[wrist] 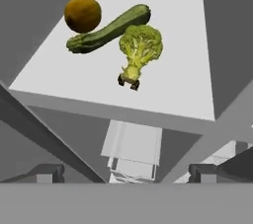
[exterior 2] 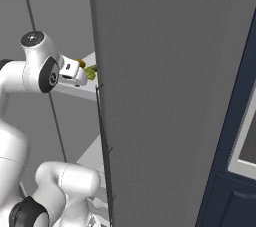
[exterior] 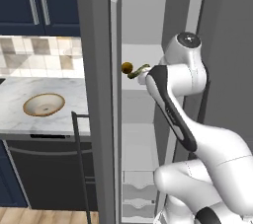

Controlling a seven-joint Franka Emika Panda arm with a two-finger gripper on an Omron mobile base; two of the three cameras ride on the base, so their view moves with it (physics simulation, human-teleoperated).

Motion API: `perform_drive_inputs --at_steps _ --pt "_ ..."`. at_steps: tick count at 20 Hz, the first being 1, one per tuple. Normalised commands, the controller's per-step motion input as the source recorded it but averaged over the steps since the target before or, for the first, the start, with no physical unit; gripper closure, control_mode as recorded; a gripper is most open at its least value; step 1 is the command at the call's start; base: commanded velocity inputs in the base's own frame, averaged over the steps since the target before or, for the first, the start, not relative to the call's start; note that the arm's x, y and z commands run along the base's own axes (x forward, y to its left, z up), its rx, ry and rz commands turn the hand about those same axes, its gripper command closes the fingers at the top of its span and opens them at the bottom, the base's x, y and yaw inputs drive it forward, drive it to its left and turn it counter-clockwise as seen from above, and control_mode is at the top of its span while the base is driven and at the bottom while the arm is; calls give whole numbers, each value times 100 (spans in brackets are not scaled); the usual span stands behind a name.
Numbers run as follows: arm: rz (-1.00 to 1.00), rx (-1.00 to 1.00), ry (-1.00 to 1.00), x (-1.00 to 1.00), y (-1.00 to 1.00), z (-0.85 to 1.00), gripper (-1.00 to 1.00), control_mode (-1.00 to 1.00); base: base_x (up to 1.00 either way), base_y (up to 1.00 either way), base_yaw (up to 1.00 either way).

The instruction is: Take the squash, broccoli, and lemon from the freezer and place them in the bowl on the counter.

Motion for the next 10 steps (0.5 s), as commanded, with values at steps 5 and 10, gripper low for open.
perform_drive_inputs --at_steps 5,10 --pt "-3 0 -5 43 -1 0 -100 -100 0 0 0" --pt "0 1 2 41 -10 0 -100 -100 0 0 0"
